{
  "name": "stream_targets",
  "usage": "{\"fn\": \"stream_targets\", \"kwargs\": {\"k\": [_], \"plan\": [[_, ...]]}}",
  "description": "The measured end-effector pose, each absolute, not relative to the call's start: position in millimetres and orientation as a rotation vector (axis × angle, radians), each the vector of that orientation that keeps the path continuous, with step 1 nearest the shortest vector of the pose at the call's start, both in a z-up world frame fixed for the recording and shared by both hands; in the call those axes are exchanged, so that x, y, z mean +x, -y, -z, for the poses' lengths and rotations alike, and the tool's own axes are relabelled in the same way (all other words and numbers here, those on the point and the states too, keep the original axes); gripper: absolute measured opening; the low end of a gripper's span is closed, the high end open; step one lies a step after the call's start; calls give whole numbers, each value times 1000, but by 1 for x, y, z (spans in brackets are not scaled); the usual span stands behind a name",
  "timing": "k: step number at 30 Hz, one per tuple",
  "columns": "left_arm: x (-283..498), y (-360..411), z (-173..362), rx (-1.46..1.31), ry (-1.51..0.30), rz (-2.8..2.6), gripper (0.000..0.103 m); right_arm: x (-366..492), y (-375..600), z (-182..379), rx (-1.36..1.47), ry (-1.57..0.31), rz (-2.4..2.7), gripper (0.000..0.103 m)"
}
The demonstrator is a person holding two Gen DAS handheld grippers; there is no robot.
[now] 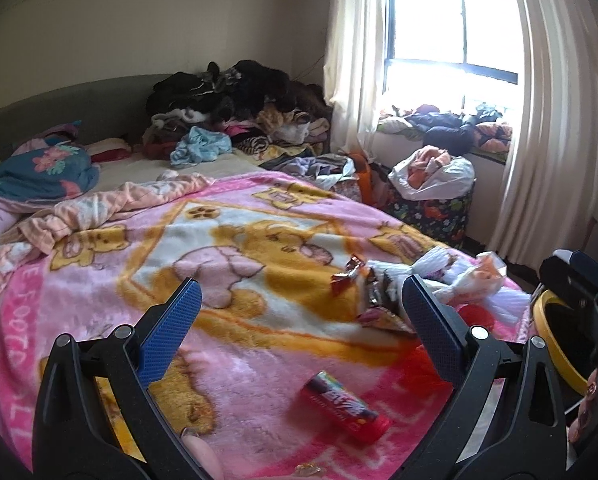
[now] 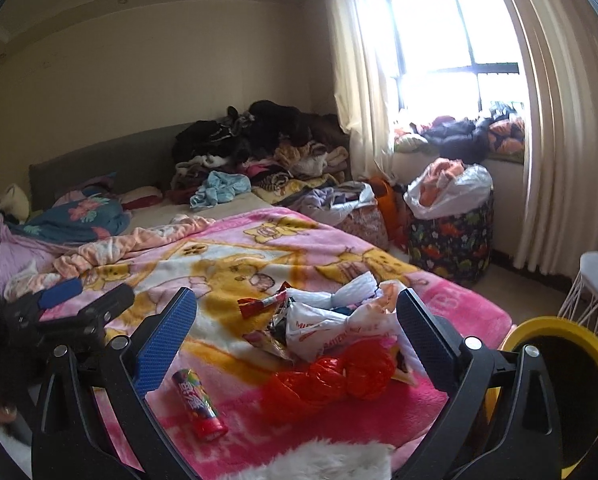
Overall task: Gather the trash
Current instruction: 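Grasp the red-capped can with the left tool while the right tool grasps the red bag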
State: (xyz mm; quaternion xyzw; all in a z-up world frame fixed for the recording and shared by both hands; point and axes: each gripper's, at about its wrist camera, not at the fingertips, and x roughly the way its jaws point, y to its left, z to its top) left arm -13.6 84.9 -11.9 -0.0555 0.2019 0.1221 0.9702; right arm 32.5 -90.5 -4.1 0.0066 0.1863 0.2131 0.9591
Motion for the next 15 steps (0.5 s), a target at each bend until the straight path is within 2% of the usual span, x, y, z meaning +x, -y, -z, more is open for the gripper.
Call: {"fn": "stream_targets", "kwargs": {"k": [15], "plan": [[12, -90, 84, -196, -667, -122, 92, 94, 99, 69, 96, -697, -193, 97]]}}
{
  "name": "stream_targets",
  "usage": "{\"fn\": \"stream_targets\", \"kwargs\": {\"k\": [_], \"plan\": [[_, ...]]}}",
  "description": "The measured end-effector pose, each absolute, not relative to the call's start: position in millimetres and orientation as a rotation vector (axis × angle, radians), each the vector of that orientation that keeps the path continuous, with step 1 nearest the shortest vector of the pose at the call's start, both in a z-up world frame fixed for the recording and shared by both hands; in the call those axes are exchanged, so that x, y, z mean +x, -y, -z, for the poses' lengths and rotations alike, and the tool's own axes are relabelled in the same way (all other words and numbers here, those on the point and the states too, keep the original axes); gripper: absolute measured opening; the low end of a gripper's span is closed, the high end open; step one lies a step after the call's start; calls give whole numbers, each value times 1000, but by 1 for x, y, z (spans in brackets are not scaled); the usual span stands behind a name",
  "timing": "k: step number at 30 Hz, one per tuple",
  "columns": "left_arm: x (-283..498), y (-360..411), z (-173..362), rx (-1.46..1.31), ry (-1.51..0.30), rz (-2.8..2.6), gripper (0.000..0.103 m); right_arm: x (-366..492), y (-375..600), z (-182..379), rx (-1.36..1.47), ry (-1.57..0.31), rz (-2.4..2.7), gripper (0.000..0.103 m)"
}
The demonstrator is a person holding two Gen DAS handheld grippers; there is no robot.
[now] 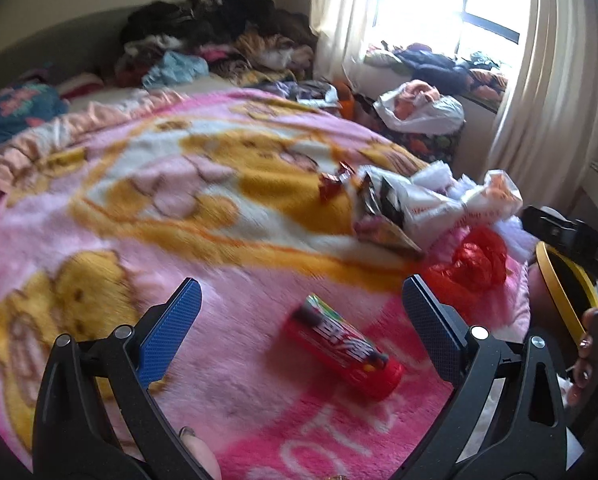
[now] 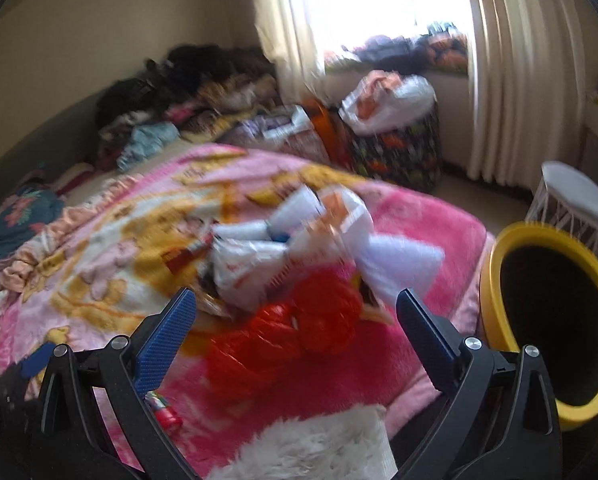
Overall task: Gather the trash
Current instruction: 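Grasp the red-capped can with the left tool while the right tool grasps the red bag, then carry the can and red bag over the yellow-rimmed bin with both tools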
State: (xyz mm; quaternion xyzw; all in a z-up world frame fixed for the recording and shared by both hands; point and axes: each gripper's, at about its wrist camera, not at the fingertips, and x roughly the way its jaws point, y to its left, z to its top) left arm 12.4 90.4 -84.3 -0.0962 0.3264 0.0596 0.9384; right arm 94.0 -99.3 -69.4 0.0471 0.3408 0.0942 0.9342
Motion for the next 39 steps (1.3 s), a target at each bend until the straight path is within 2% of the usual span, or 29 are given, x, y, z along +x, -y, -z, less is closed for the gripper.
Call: {"fn": "stream_targets", "kwargs": {"k": [9, 11, 12, 16, 19, 20, 22, 24, 31, 39], "plan": [[32, -87, 115, -283, -815, -76, 92, 128, 89, 108, 174, -906, -184, 97], [34, -89, 120, -314, -844, -71, 89, 135, 89, 116, 203, -942, -189, 89], [35, -90, 122, -323, -855, -72, 85, 138, 89, 121, 214, -964, -187, 82], [41, -92, 130, -398, -902, -51, 72, 146, 90, 134, 262, -1019, -221, 68], [48, -93, 134, -449, -920, -55, 67, 145, 92, 132, 278, -1016, -262, 56], [49, -94, 134, -461, -926, -56, 65, 144, 93, 131, 275, -1014, -271, 55], [53, -97, 135, -487, -939, -69, 54, 141, 95, 126, 280, -1001, -294, 52], [56, -101, 137, -503, -953, -80, 41, 137, 100, 120, 291, -980, -315, 51], [57, -108, 130, -545, -942, -37, 33, 117, 118, 94, 300, -887, -382, 51], [55, -88, 82, -452, -803, 60, 29, 95, 143, 61, 259, -748, -408, 51]]}}
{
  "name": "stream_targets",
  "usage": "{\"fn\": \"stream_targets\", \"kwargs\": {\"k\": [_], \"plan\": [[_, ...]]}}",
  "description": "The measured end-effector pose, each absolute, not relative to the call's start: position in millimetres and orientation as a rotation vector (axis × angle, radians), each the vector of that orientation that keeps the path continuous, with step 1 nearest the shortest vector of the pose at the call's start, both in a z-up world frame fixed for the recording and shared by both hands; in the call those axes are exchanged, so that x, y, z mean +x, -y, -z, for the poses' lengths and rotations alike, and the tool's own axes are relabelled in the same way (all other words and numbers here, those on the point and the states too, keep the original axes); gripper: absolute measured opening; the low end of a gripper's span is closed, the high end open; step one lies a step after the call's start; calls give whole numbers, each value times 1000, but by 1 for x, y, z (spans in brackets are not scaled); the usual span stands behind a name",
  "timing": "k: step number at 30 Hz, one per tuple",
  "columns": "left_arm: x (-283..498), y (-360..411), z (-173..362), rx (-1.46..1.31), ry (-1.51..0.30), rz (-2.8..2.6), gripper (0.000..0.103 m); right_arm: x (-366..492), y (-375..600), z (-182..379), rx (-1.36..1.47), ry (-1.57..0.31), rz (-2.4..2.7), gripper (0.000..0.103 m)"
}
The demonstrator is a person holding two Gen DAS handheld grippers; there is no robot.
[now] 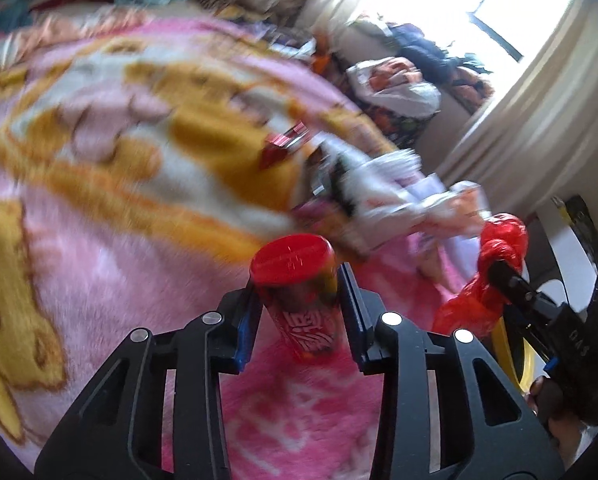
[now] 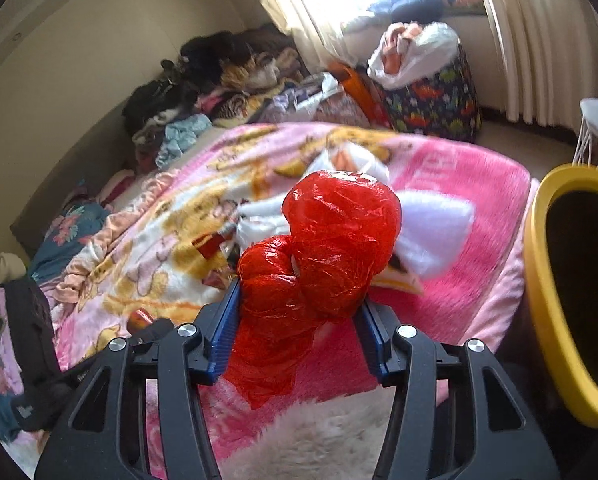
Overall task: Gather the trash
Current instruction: 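Carry the can and red bag over the yellow-rimmed bin with both tools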
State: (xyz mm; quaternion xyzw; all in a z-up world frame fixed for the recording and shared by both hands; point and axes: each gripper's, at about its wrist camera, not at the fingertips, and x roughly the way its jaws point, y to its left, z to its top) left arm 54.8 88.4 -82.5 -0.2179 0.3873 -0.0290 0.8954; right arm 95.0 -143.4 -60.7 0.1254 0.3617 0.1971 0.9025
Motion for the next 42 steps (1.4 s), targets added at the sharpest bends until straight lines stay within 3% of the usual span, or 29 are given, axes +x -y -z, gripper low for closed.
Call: {"fn": "stream_targets", "kwargs": {"k": [10, 42], "plan": [[71, -47, 44, -369, -705, 149, 29, 86, 184, 33, 287, -635, -374, 51], [106, 88, 9, -236, -630, 430, 29, 65, 317, 30, 322, -512, -76, 51]]}}
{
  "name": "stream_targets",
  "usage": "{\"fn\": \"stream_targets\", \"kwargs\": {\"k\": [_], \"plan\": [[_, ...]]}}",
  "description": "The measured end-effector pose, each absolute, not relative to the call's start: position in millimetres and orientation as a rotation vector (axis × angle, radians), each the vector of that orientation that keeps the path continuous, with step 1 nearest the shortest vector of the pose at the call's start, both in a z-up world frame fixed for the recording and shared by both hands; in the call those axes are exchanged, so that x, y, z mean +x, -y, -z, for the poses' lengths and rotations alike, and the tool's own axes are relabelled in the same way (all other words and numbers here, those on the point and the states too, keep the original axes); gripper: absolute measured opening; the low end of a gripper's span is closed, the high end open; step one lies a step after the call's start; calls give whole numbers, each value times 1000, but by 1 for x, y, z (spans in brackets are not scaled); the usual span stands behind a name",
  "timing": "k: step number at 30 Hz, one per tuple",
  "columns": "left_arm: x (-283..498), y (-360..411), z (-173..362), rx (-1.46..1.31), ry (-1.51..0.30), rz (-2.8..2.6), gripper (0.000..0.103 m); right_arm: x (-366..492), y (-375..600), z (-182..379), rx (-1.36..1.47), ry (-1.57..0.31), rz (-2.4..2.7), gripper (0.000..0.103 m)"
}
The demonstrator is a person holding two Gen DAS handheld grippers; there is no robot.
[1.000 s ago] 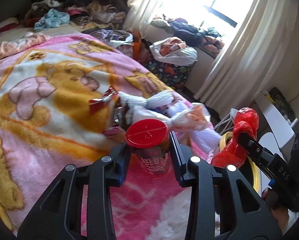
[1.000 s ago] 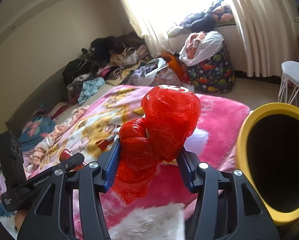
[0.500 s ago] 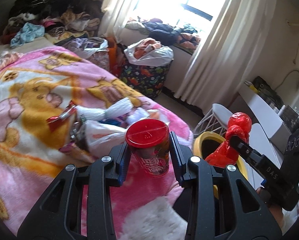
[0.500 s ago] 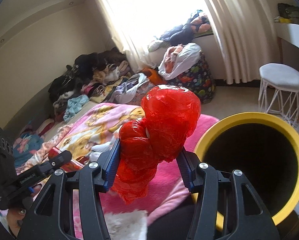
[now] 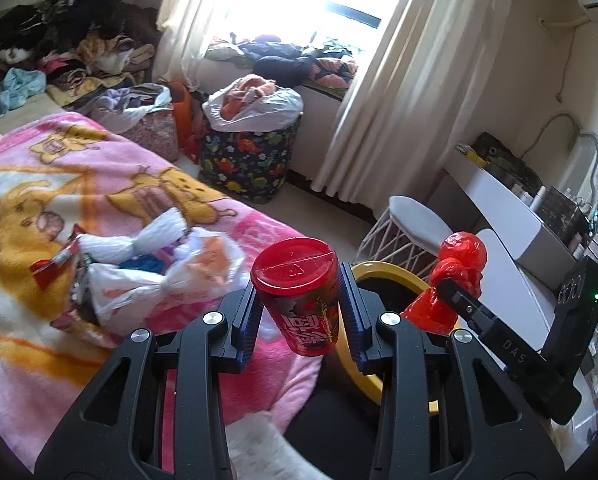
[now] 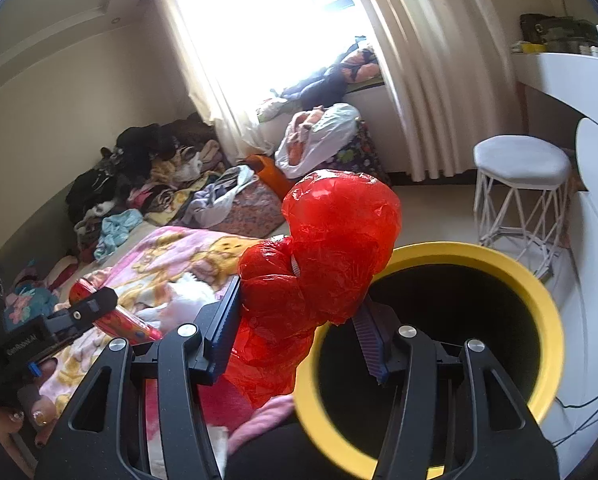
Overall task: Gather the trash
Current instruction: 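Carry the can and red bag over the yellow-rimmed bin with both tools, then open both tools to drop the can and red bag into the bin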
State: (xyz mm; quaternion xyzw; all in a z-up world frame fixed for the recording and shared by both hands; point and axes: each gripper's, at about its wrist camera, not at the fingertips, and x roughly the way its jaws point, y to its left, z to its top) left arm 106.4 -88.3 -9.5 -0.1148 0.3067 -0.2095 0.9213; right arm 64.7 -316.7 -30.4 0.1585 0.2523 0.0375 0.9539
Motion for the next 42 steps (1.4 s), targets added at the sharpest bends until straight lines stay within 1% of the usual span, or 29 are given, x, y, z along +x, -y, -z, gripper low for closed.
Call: {"fn": "stream_targets", "kwargs": {"k": [18, 33, 38, 42], "plan": [[115, 154, 14, -172, -641, 540, 29, 58, 366, 51, 338, -553, 62, 51], [136, 206, 43, -116, -710, 636, 29, 63, 391, 76, 352, -633, 156, 54], [148, 221, 54, -103, -742, 649, 29, 64, 398, 83, 363, -648, 168, 56], [155, 228, 59, -103, -756, 650, 29, 67, 399, 87, 360, -663, 177, 60]]}}
